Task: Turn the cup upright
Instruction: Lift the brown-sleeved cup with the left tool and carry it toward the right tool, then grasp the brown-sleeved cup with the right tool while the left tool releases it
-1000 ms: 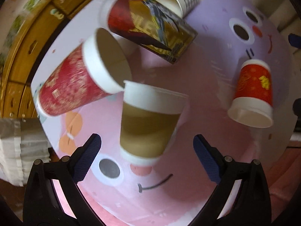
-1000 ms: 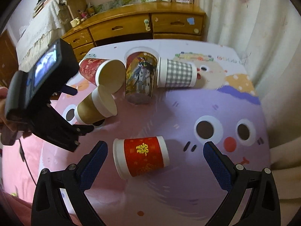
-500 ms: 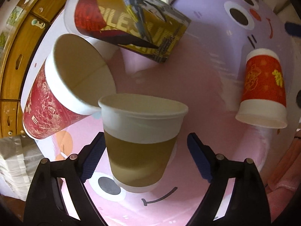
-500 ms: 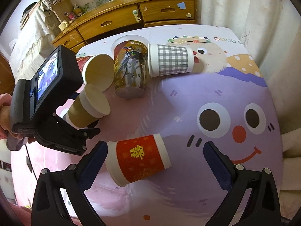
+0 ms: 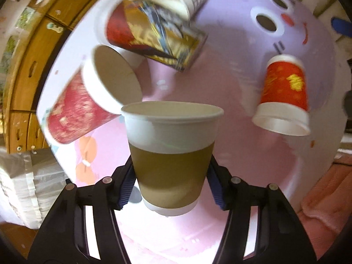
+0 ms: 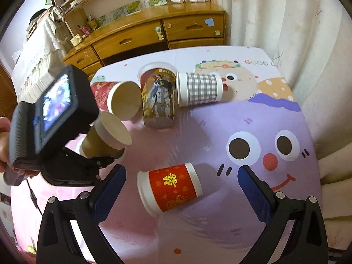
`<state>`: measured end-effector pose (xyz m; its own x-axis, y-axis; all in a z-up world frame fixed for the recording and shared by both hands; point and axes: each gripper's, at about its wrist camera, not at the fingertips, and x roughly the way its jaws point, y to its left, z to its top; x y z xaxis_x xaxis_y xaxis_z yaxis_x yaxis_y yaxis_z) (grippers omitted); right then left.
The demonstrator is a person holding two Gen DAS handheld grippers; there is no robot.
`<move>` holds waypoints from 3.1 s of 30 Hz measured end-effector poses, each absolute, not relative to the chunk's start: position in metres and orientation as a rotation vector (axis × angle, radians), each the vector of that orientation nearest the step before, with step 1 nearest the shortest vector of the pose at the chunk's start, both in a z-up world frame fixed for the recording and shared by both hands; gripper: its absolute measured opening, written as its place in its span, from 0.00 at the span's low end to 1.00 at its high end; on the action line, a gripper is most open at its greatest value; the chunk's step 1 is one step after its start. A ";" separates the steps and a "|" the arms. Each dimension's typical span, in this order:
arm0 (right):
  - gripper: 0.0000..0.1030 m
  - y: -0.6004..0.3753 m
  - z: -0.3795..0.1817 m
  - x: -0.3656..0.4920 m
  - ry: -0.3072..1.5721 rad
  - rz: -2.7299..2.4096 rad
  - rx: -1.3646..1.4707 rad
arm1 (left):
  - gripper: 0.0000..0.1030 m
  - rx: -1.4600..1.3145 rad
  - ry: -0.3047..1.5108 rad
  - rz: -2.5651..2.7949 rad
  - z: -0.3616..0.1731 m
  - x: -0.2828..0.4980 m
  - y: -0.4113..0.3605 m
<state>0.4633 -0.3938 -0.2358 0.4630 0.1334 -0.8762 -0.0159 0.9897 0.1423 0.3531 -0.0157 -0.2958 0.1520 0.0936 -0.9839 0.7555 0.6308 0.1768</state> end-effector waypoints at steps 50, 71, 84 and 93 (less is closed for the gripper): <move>1.00 -0.559 -0.242 0.363 1.551 0.087 0.577 | 0.54 -0.154 1.502 -0.096 -0.284 0.147 -0.073; 1.00 -0.534 -0.286 0.379 1.713 0.210 0.499 | 0.77 -0.206 1.587 -0.084 -0.307 0.162 -0.094; 1.00 -0.520 -0.291 0.371 1.715 0.203 0.534 | 0.79 -0.235 1.571 -0.073 -0.291 0.119 -0.085; 1.00 -0.494 -0.309 0.347 1.733 0.183 0.528 | 0.79 -0.242 1.592 -0.040 -0.288 0.097 -0.078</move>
<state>0.3470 -0.4939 -0.3085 -0.1428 0.4417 -0.8857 0.2471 0.8825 0.4003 0.0965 -0.0777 -0.2881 -0.0164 -0.1794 -0.9836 -0.1293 0.9759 -0.1759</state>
